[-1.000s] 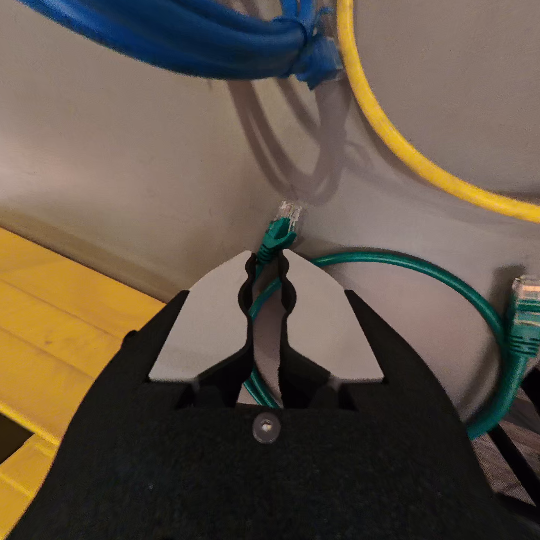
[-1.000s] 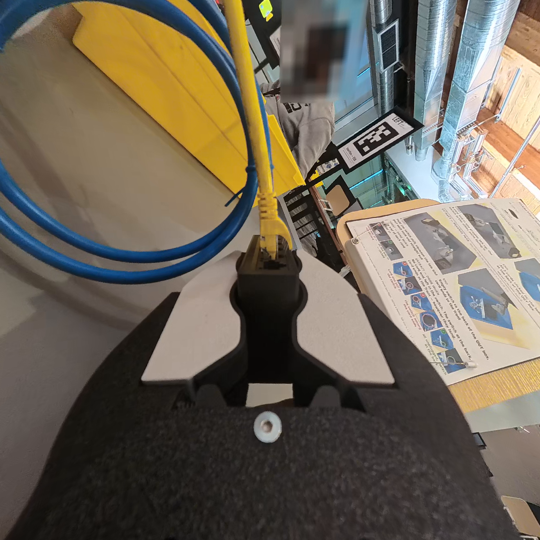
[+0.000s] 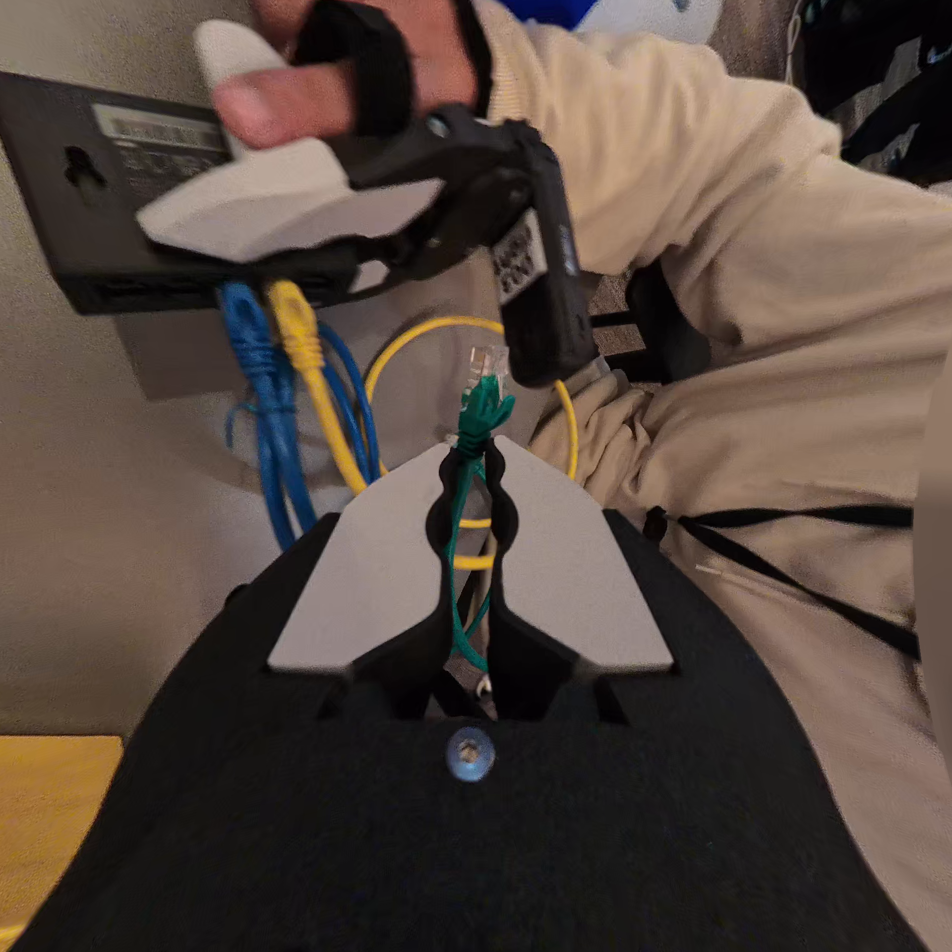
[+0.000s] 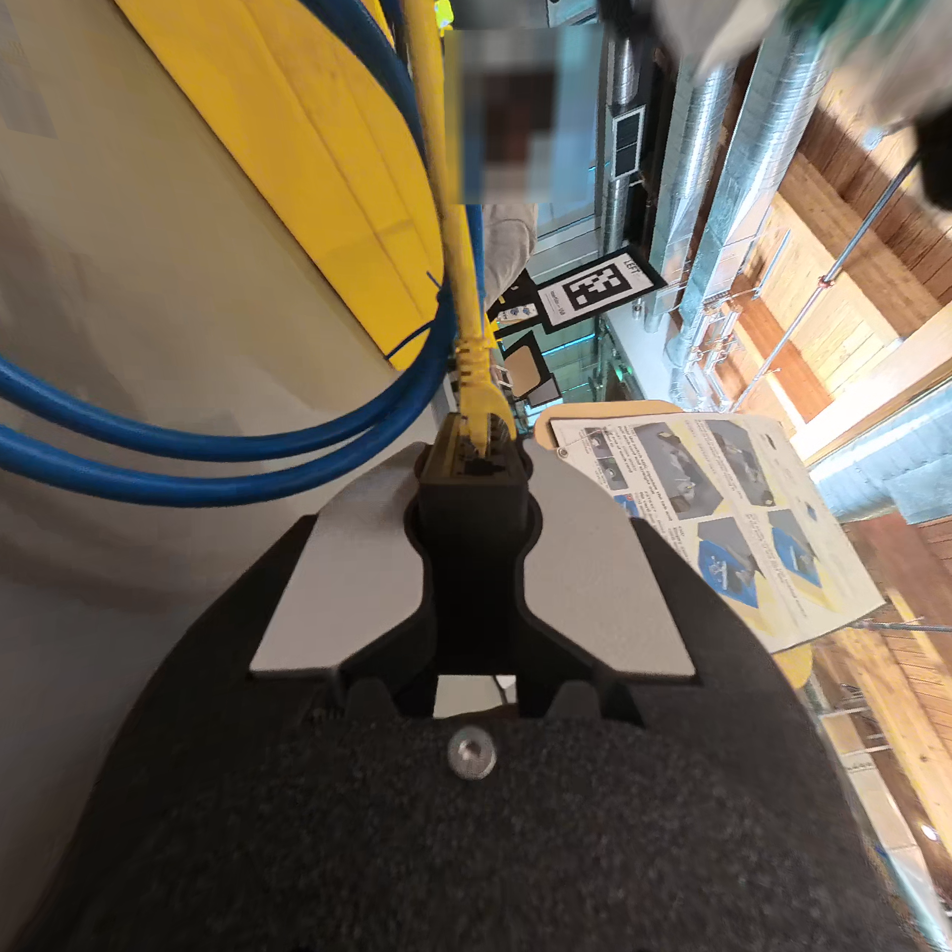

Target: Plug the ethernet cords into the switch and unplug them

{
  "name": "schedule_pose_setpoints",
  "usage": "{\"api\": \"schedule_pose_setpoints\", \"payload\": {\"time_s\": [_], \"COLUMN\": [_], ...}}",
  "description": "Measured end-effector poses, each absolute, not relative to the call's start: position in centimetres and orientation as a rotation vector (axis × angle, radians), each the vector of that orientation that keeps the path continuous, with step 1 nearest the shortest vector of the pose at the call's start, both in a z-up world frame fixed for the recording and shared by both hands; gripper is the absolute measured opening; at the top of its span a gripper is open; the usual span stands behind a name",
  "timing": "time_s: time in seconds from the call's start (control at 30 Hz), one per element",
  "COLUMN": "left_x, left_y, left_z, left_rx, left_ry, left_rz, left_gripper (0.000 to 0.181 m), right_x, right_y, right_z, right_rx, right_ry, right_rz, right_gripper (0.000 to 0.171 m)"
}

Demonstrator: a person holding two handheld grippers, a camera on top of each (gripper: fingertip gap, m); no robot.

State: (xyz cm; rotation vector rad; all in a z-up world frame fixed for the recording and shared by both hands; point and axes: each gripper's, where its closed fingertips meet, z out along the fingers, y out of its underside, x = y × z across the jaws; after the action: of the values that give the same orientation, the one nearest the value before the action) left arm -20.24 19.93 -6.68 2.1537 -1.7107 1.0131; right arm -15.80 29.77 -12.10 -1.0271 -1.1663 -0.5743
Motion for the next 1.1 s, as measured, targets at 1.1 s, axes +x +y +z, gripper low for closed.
{"api": "schedule_pose_setpoints", "payload": {"time_s": [1.1], "left_x": [-37.0], "left_y": [21.5], "left_z": [-15.4], "left_rx": [2.540], "left_ry": [-1.841], "left_rz": [0.507], "left_gripper": [0.007], "right_x": [-11.6], "right_y": [33.4], "right_z": [-13.9], "right_rx": [-1.207], "right_ry": [-1.167], "right_rz": [-0.815], "right_gripper": [0.030]}}
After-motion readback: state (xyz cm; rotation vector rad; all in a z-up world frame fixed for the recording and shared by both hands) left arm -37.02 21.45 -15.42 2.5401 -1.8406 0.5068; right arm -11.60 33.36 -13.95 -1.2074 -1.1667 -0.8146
